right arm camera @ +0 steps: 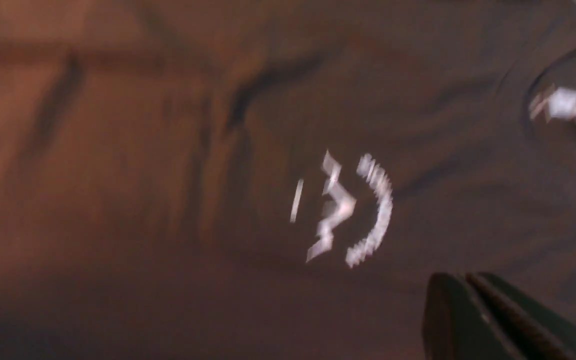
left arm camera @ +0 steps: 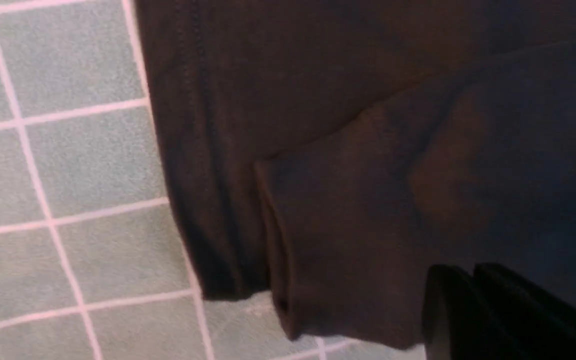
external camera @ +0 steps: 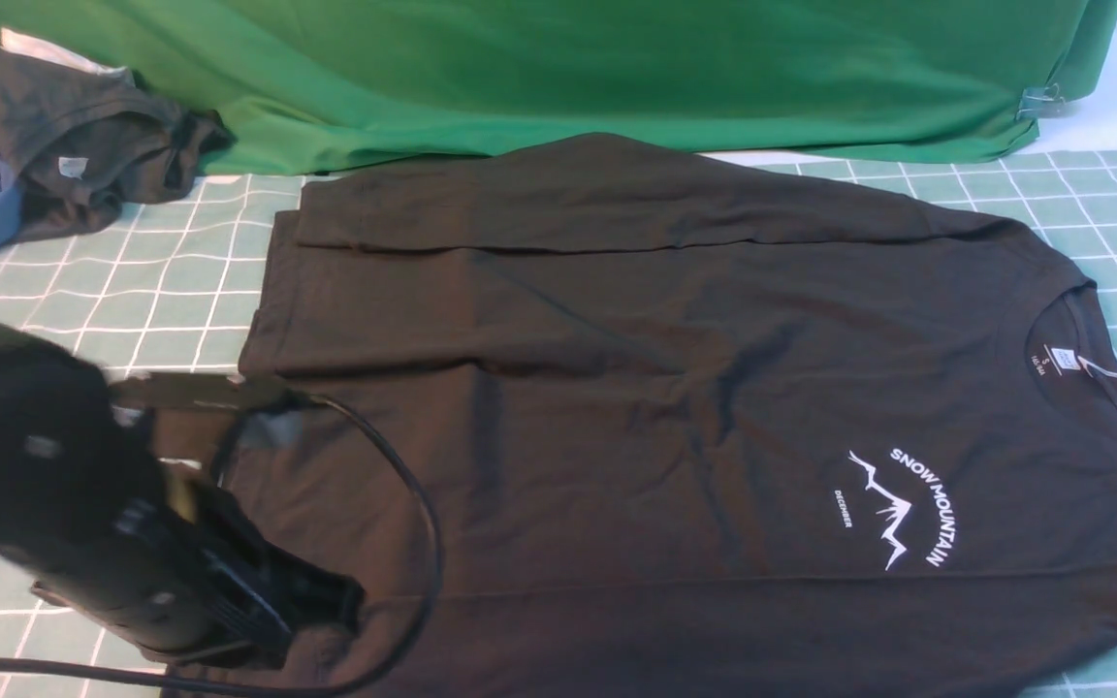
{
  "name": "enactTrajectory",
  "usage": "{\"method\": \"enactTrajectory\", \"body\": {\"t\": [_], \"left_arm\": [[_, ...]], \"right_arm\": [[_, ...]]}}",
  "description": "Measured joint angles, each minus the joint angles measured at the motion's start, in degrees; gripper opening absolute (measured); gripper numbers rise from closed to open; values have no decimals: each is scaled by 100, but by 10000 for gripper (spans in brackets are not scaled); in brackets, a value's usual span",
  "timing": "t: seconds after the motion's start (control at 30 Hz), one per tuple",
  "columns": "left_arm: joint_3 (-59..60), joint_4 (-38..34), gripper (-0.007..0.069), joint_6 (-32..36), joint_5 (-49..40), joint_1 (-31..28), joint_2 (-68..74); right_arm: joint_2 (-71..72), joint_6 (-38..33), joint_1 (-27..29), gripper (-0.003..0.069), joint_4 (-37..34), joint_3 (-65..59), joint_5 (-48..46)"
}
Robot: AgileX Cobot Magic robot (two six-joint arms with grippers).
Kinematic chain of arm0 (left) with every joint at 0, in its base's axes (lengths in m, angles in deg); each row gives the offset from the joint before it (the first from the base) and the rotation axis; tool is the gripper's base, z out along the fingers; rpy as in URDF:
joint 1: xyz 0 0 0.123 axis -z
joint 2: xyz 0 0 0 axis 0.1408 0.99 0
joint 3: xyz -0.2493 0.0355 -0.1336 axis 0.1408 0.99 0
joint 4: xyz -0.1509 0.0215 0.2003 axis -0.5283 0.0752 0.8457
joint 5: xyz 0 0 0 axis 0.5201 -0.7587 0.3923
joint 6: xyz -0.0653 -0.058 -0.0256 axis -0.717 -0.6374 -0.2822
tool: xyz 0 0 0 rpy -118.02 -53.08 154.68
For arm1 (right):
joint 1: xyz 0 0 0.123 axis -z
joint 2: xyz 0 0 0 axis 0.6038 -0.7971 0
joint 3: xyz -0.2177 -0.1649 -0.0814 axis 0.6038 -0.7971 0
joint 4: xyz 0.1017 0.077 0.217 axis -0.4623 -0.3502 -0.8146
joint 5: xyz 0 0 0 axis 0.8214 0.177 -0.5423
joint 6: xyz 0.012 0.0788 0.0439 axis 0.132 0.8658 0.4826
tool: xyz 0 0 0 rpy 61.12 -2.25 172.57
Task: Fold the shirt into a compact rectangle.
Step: 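Grasp the left edge of the dark T-shirt lying flat on the table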
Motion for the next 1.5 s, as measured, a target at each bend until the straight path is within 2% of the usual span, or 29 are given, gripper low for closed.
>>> {"method": "enactTrajectory", "body": {"t": [0.17, 0.4, 0.47, 0.53, 0.63, 0.73, 0.83, 0.97, 1.0, 1.03, 1.07, 1.17, 1.27, 1.37, 1.43, 1.5], "left_arm": [[0, 329, 22, -207, 94, 11, 463], [0, 325, 48, -144, 195, -655, 827], [0, 139, 50, 190, 336, -1079, 827], [0, 18, 53, 381, 439, -1260, 827], [17, -400, 59, 855, 484, -1302, 859], [156, -446, 78, 995, 589, -1218, 901], [447, -429, 160, 1038, 1024, -1156, 976], [626, -413, 314, 1051, 1472, -1143, 1035], [631, -391, 372, 1051, 1503, -1127, 1062], [631, -391, 381, 1051, 1514, -1127, 1062], [632, -373, 437, 1052, 1553, -1126, 1096], [627, -414, 494, 1070, 1595, -1115, 1153], [622, -459, 487, 1223, 1583, -1115, 1178], [609, -438, 409, 1383, 1507, -1115, 1200], [590, -437, 340, 1466, 1443, -1115, 1206], [510, -474, 160, 1515, 1189, -1115, 1232]], "right_arm": [[-144, -109, -321, 22, -63, 36, 29], [-143, -132, -487, 22, -98, 43, 107], [-143, -132, -487, 22, -98, 43, 107], [-143, -132, -487, 22, -104, 43, 113], [-143, -132, -487, 22, -104, 43, 132], [-143, -132, -487, 22, -104, 43, 137], [-143, -132, -487, 22, -104, 43, 150], [-143, -132, -487, 22, -104, 43, 172], [-143, -132, -487, 22, -104, 43, 172], [-143, -132, -487, 22, -110, 43, 172], [-143, -132, -487, 22, -110, 43, 172], [-143, -132, -487, 22, -110, 43, 186], [-143, -132, -487, 22, -110, 43, 227], [-143, -132, -487, 22, -110, 43, 240], [-143, -132, -487, 24, -110, 43, 240], [-143, -132, -487, 26, -110, 43, 255]]}}
